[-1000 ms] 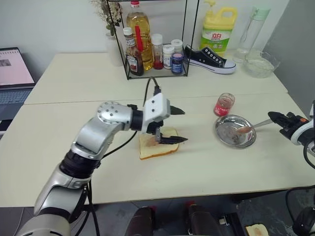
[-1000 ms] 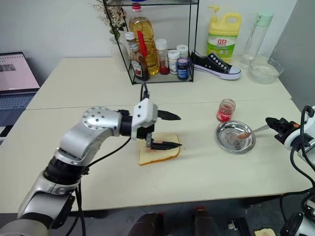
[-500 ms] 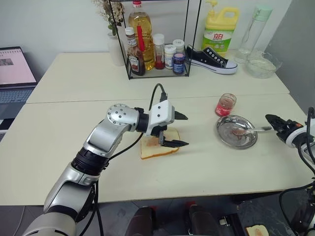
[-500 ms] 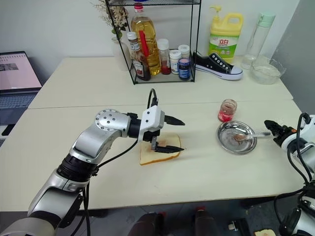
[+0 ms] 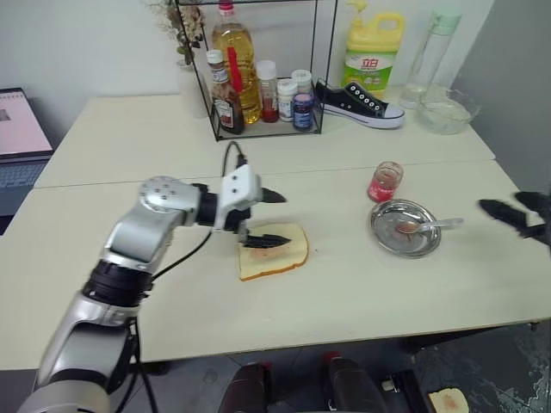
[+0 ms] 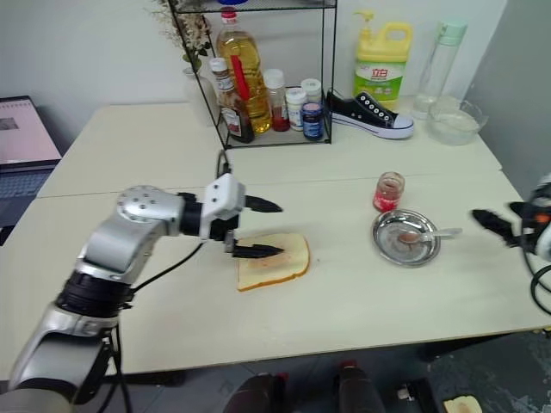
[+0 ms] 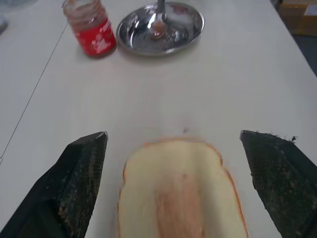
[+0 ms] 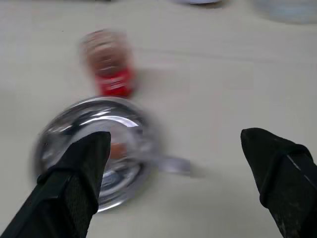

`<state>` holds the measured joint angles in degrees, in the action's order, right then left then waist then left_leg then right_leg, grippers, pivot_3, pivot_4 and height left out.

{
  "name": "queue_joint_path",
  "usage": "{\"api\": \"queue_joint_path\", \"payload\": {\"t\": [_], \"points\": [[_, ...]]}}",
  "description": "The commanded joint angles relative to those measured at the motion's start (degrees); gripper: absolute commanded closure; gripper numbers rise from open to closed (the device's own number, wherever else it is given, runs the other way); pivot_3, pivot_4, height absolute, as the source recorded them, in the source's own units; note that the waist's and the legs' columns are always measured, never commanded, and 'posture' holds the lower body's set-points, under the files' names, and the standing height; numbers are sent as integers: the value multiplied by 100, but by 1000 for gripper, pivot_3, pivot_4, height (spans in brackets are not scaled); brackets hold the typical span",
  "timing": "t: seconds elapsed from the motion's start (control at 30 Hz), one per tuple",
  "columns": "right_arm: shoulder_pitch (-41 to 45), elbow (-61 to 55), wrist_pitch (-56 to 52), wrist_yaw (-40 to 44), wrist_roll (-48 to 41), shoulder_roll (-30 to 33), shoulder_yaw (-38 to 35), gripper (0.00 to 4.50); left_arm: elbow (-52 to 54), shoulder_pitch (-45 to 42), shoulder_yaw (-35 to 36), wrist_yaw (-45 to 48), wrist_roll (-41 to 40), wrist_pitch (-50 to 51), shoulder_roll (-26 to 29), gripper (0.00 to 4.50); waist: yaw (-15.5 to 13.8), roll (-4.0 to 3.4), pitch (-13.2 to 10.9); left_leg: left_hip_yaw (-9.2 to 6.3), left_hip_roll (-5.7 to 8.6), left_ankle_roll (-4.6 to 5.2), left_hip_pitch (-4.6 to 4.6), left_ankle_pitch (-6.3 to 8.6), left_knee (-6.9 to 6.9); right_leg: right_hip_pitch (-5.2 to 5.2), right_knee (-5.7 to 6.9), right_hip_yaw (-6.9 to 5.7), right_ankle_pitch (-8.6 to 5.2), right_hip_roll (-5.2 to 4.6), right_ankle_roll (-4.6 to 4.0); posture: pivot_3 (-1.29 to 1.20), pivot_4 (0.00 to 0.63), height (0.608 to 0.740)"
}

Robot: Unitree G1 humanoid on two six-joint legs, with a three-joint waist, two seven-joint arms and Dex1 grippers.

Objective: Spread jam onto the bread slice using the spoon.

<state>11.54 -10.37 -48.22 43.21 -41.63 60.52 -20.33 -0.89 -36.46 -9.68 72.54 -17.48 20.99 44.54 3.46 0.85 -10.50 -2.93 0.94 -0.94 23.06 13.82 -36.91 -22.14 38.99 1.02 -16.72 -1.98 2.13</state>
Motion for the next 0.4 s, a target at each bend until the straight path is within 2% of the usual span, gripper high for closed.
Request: {"api": "queue_joint_path", "payload": {"t": [0.03, 0.17, 0.23, 0.4], "points": [[252, -967, -14, 741, -316, 185, 464, 32, 223, 411, 611, 179, -154, 209, 679, 0, -18, 0, -3, -2, 0, 0, 1, 0, 2, 0, 0, -2, -2, 0, -3, 0, 150, 740], [376, -1587, -206, 1289, -678, 242, 793, 32, 654, 922, 1179, 168, -404, 670, 1294, 0, -144, 12, -13, -15, 5, -1, 23, 1, -6, -10, -5, -8, -3, -8, -5, 0, 150, 740], [474, -1598, -89, 1341, -486, 180, 1062, 32, 970, 1325, 1555, 148, -580, 937, 1546, 0, -221, 19, -15, -26, 18, -1, 31, 0, -13, -9, -8, -9, -2, -24, -4, 0, 150, 740], [673, -1438, 114, 1465, -177, 66, 1430, 32, 1519, 1990, 2088, -208, -803, 1176, 1579, 0, -294, 21, -14, -26, 42, -2, 31, 0, -17, -4, -9, -10, -1, -78, -2, 0, 150, 740]]}}
